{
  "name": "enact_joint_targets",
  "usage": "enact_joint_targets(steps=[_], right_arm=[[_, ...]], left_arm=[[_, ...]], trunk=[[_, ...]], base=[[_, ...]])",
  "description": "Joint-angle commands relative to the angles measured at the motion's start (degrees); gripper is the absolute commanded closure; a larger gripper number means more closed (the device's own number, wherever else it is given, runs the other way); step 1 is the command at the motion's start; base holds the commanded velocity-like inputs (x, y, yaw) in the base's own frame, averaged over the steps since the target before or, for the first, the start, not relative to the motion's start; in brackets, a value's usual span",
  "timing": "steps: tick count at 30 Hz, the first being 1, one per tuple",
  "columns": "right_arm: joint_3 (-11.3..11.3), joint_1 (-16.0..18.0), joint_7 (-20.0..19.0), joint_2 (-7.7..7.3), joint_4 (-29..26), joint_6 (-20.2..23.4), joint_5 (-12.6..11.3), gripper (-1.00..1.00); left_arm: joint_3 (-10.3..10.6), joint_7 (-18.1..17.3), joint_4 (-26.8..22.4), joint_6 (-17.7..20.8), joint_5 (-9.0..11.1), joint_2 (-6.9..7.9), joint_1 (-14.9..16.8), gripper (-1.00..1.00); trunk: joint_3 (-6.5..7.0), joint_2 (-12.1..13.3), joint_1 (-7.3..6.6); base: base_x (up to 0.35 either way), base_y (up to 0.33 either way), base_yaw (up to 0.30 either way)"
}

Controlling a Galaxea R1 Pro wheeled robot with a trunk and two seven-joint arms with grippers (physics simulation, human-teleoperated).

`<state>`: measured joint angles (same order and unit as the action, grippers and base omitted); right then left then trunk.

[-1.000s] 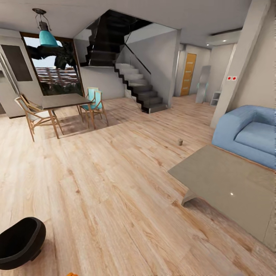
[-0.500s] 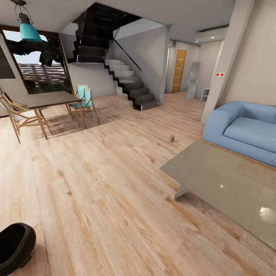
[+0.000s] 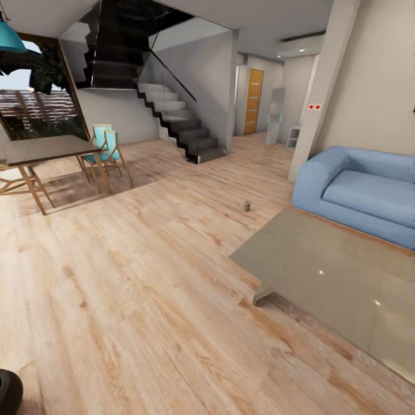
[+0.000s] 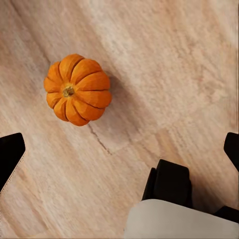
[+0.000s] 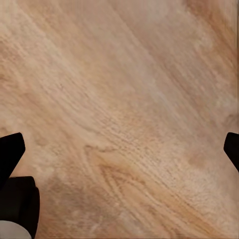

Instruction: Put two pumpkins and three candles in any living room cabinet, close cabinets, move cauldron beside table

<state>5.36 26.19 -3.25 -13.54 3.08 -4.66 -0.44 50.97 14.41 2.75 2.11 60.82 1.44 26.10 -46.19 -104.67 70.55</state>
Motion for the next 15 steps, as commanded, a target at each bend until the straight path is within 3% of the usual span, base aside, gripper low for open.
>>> enact_joint_targets(steps=[1,6,15], right_arm=[[0.0,0.0,0.0,0.0,0.0,0.0,0.0,-1.0],[0.05,0.0,0.0,0.0,0.0,-0.04,0.08,-1.0],[0.06,0.0,0.02,0.0,0.0,-0.31,0.16,-1.0]], left_arm=[[0.0,0.0,-0.01,0.0,0.0,0.02,0.0,-1.0],[0.0,0.0,-0.03,0.0,0.0,0.06,0.0,-1.0],[0.0,0.0,-0.03,0.0,0.0,0.06,0.0,-1.0]], trunk=[[-0.08,0.0,0.0],[-0.5,0.0,0.0],[-0.67,0.0,0.0]], base=[[0.324,0.0,-0.149],[0.324,0.0,-0.107],[0.325,0.0,-0.006]])
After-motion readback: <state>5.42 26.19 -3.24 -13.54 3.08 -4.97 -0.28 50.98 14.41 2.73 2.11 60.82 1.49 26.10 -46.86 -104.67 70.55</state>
